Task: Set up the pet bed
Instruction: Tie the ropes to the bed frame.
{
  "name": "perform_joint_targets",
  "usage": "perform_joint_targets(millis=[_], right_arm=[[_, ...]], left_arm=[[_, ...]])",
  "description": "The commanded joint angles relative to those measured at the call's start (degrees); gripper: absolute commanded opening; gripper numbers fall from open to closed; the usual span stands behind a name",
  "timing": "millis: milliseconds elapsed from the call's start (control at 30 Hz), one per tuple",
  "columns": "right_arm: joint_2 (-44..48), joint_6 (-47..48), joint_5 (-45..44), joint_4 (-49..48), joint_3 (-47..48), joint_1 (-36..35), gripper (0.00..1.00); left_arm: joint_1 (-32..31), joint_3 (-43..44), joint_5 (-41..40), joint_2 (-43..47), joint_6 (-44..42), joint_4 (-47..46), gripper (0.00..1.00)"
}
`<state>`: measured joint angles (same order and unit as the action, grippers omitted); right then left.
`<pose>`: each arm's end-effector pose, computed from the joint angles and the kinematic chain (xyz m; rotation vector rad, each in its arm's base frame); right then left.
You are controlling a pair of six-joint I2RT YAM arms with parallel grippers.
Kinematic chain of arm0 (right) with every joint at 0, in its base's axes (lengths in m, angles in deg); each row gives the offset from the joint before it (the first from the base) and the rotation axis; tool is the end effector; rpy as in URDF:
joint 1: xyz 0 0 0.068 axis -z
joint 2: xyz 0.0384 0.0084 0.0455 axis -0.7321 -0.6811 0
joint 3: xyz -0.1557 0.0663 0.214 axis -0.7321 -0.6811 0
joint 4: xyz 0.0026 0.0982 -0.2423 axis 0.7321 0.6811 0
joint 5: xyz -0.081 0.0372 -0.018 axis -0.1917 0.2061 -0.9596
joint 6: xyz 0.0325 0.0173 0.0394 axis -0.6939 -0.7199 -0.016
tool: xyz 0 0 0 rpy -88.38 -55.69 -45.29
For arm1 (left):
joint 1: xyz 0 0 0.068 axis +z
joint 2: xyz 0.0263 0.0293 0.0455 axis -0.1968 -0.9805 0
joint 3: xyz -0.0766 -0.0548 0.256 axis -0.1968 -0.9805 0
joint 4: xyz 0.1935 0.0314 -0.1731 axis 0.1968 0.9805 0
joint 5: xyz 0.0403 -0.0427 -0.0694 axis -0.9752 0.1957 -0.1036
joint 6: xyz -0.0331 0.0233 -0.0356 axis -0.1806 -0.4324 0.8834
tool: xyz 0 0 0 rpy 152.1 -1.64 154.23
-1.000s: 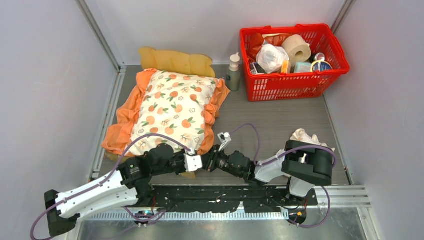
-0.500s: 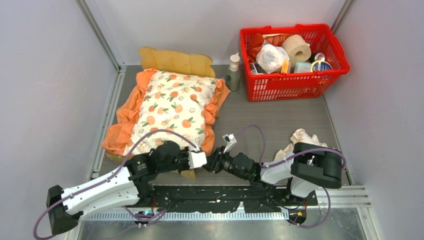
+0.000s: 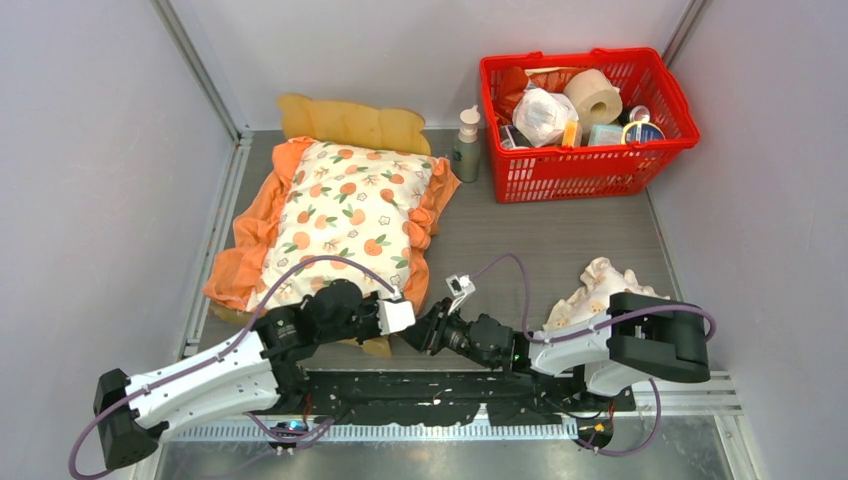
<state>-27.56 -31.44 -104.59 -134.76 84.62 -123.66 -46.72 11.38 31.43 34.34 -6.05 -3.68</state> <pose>0.0698 0.2453 0.1756 -0.1721 1.8417 1.3768 0.0849 -0.1410 0.2369 1.4553 1.6585 -0.4298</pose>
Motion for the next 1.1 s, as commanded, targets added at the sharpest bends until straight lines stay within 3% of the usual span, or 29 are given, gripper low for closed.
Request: perform_joint_targets(millis=[0,467,1067], right_arm=[[-1.6,-0.7,-2.6,0.3,2.2,-1.0,0.29],[-10.1,-6.0,-1.8,-11.2,3.0,-1.1,0.23],[-9.4,-4.5,-5.8,-1.3,4.2,-0.2,0.19]], left_arm=[[0.8,2.8,-0.1,-1.0,0.8,-2.4,0.0],[1.5,3.0,0.5,-2.0,1.1,-2.7,0.0],[1.5,2.9,0.7,-1.3,0.9,-2.0,0.0]])
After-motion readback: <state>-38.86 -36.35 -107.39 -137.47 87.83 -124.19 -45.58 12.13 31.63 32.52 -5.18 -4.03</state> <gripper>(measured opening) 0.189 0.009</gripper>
